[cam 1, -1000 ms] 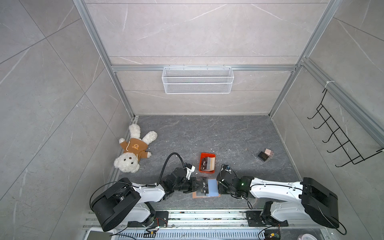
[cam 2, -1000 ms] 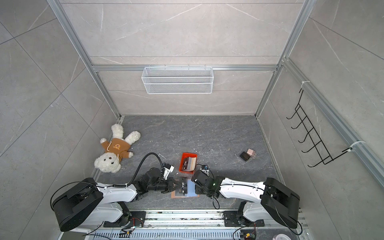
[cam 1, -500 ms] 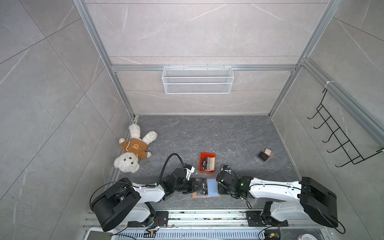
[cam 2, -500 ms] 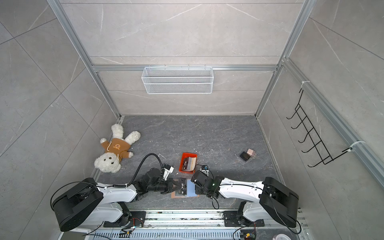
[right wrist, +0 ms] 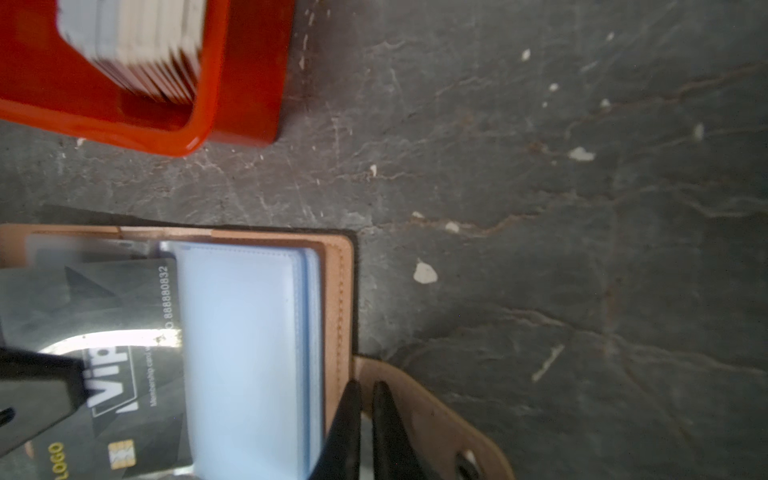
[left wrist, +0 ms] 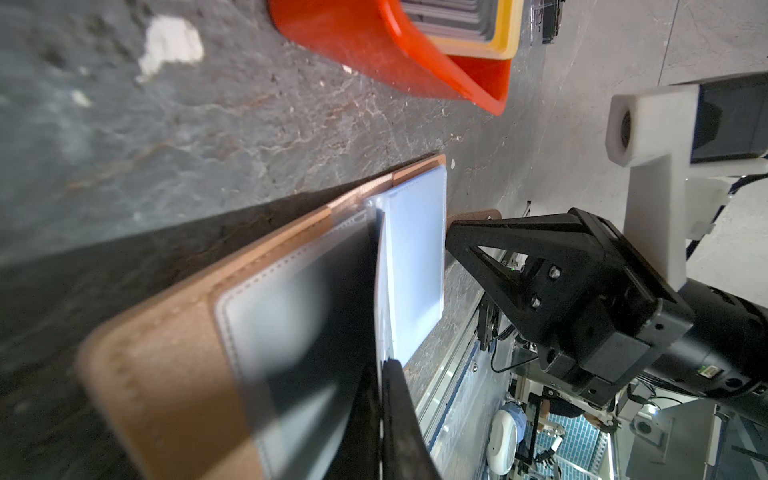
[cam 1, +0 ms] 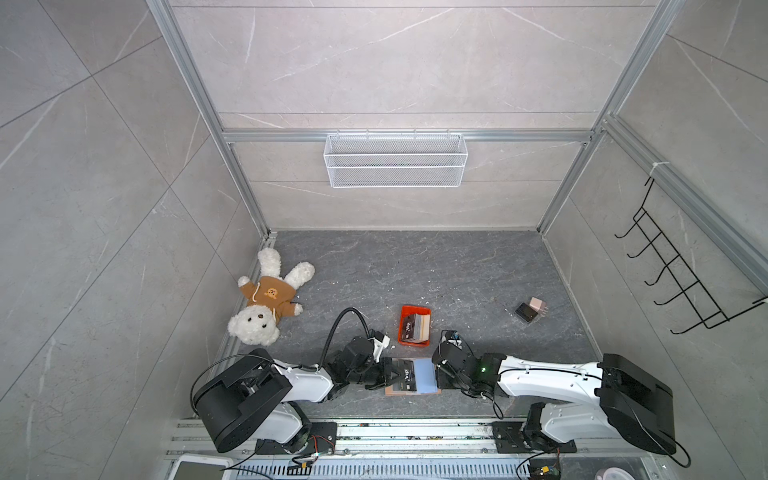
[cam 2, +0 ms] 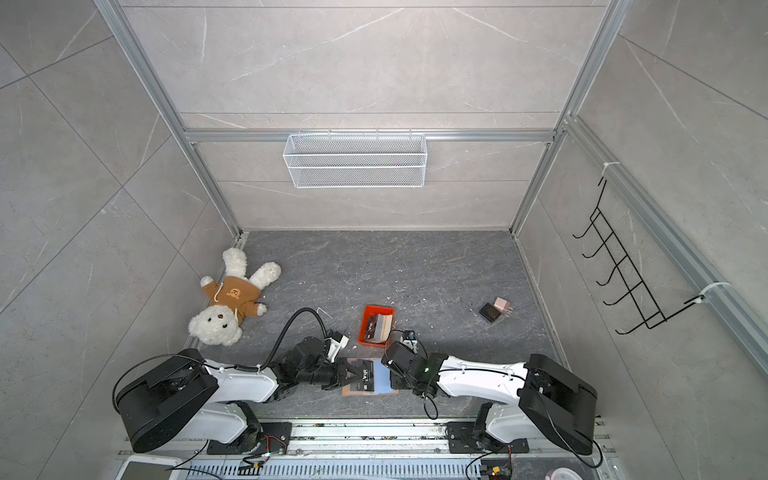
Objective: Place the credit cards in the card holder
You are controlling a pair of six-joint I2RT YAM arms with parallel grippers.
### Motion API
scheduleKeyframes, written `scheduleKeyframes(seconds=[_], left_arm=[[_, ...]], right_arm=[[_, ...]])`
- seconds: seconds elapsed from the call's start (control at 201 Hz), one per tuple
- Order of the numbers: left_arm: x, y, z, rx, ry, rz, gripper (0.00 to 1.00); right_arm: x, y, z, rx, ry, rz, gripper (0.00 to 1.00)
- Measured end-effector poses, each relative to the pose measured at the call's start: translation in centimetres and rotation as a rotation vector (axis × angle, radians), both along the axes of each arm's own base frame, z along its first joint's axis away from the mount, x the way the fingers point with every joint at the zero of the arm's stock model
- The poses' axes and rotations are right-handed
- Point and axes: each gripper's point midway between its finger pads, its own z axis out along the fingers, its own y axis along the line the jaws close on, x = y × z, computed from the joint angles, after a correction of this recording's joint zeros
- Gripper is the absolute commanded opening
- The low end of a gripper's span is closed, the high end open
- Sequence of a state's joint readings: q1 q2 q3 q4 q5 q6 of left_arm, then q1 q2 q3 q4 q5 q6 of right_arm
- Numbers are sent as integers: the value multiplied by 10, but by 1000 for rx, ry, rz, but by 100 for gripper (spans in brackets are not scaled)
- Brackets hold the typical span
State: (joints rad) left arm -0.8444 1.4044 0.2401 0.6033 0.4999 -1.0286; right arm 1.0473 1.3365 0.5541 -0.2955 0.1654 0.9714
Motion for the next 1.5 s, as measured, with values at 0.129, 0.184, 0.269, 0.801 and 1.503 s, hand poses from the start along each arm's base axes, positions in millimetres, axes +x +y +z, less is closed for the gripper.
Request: scheduleKeyframes(seconds=[0.129,0.184,0.269,0.801,1.503], left_arm=[[0,-1,-1,-3,3,-5,0],[0,-2,-1,-6,2,-6,0],[0,-2,-1,-7,2,-8,0],[1,-8,-3,-19,19,-19,2],[4,-5,-11,24,59,18,18]], right_arm=[[0,0,-1,-5,-2,1,12],[0,0,-1,-5,-3,1,12],[0,0,-1,-6,-4,2,12],[0,0,-1,-11,-9,4,11],[0,0,-1,-23,-20,6,10]])
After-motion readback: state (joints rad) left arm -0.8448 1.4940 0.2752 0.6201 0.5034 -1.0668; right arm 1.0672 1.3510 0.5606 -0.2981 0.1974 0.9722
